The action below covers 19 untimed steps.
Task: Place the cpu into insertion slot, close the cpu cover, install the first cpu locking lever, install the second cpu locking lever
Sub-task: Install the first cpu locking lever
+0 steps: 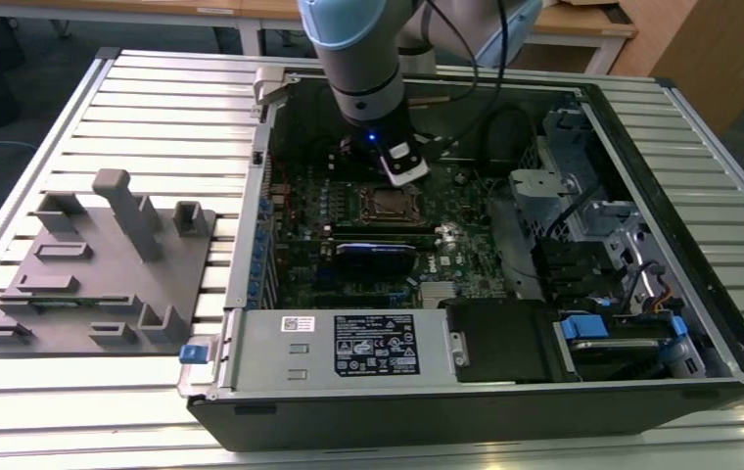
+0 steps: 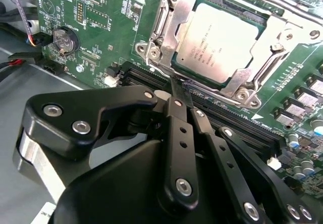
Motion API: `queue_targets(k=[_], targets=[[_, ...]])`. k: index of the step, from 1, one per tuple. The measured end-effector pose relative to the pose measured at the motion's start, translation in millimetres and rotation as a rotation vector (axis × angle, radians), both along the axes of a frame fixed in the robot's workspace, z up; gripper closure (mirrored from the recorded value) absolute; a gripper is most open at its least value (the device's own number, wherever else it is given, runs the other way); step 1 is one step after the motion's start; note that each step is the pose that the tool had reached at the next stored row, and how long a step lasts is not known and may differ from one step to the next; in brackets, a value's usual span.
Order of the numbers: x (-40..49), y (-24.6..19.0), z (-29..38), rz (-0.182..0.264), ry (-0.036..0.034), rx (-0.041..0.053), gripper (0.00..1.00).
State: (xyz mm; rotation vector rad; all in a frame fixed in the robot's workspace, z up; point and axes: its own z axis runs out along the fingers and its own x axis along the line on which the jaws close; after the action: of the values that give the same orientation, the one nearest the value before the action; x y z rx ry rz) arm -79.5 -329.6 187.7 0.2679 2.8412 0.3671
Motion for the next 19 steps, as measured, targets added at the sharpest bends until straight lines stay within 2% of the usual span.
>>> queue_targets(k=[9, 15, 19], targets=[[1.6, -0.1, 2.0, 0.000, 0.0004, 0.0002, 0.90], [1.9, -3.0, 2.1, 0.000, 0.0005, 0.0001, 0.90], [1.9, -3.7, 0.5, 0.000, 0.0004, 0.0057, 0.90]])
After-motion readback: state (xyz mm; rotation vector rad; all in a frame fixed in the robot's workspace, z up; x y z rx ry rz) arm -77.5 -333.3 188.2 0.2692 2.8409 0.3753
